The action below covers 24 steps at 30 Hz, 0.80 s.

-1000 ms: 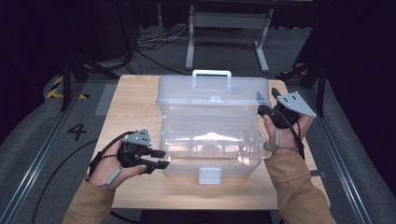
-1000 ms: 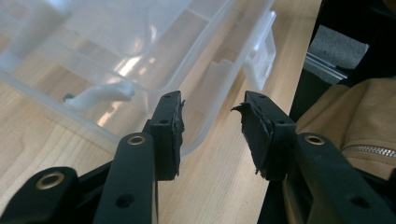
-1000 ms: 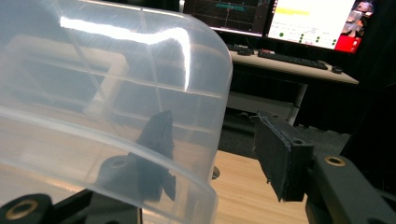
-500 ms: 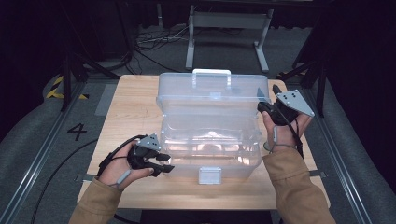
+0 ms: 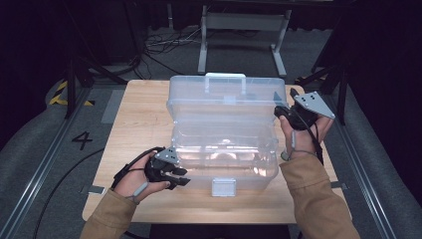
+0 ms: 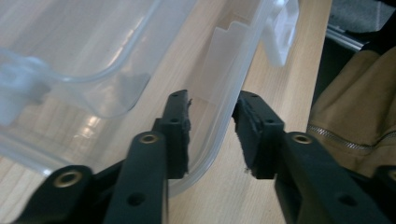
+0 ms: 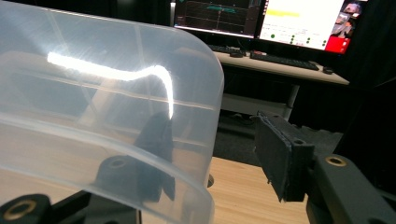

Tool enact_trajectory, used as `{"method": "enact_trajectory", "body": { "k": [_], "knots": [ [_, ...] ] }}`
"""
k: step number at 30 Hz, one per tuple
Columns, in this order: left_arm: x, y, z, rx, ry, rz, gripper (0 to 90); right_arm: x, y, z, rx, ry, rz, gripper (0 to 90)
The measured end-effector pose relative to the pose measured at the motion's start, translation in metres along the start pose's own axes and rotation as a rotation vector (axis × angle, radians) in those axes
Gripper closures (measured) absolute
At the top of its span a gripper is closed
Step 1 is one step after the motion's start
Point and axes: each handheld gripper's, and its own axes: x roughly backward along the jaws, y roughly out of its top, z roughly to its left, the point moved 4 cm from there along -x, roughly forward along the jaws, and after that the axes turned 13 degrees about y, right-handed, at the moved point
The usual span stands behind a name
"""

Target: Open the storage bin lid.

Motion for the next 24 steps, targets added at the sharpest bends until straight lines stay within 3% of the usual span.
{"method": "enact_trajectory", "body": {
  "k": [8, 11, 16, 21, 24],
  "knots": [
    [-0.004, 0.001, -0.002, -0.016, -0.005, 0.004, 71.7, -0.005, 0.002, -0.001, -0.003, -0.006, -0.003, 48.9],
    [-0.007, 0.0, -0.002, -0.018, -0.015, -0.011, 73.4, -0.007, 0.002, -0.003, -0.003, -0.036, 0.021, 50.3],
    [-0.015, -0.001, -0.001, -0.012, -0.051, -0.044, 74.0, -0.009, 0.003, -0.003, 0.0, -0.053, -0.006, 54.0],
    [-0.017, -0.001, -0.002, -0.007, -0.062, -0.042, 74.4, -0.008, 0.003, -0.004, -0.034, -0.091, -0.006, 58.1],
    [-0.017, -0.001, -0.001, -0.007, -0.062, -0.041, 74.5, -0.01, 0.002, -0.005, -0.046, -0.087, 0.008, 63.0]
  ]
}}
